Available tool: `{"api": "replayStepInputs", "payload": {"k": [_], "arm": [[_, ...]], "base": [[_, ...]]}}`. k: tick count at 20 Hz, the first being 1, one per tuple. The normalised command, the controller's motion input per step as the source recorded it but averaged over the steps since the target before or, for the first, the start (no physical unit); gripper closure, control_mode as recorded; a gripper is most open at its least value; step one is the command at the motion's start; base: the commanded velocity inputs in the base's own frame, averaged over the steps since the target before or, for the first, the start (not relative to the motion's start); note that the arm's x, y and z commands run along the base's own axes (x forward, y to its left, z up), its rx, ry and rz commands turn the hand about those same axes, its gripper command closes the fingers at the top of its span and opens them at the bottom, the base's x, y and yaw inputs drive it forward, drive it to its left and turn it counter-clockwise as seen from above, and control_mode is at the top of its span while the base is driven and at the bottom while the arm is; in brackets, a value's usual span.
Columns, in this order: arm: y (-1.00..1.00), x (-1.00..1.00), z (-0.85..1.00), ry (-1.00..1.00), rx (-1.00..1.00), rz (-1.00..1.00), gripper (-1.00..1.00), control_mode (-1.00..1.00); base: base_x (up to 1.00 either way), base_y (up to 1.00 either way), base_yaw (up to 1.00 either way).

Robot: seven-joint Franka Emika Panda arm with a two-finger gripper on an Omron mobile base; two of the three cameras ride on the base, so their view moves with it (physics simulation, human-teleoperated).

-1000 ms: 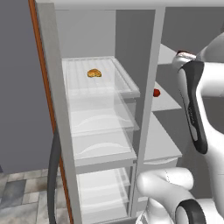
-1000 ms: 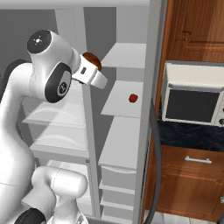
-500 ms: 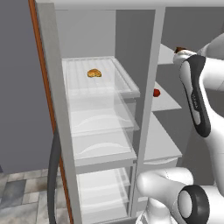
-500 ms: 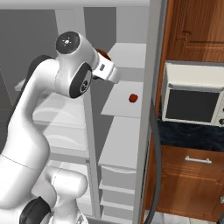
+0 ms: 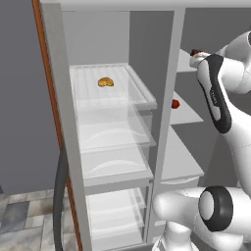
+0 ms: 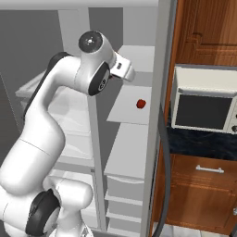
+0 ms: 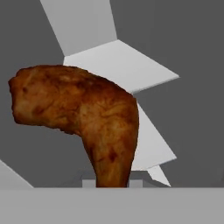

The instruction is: There's a chicken drumstick in the fridge that needs to be moved to the freezer for freezing. Pick up the chicken drumstick from the fridge, place it on any shelf in the freezer, and close the fridge and freezer doors when done.

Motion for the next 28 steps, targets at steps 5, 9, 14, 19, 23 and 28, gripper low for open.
{"api": "replayStepInputs", "payload": {"k": [5,9,14,19,23,28], "arm": [[-0.04,0.57,0.00,0.00,0.00,0.03,1.00,-1.00],[-0.09,0.52,0.00,0.00,0.00,0.04,1.00,-1.00],[-0.12,0.56,0.00,0.00,0.00,0.06,1.00,-1.00],[-0.16,0.48,0.00,0.00,0.00,0.06,1.00,-1.00],[-0.23,0.38,0.00,0.00,0.00,0.07,1.00,-1.00],[-0.02,0.38,-0.08,0.00,0.00,0.03,1.00,-1.00]], "base": [[0.00,0.00,0.00],[0.00,0.00,0.00],[0.00,0.00,0.00],[0.00,0.00,0.00],[0.00,0.00,0.00],[0.00,0.00,0.00]]}}
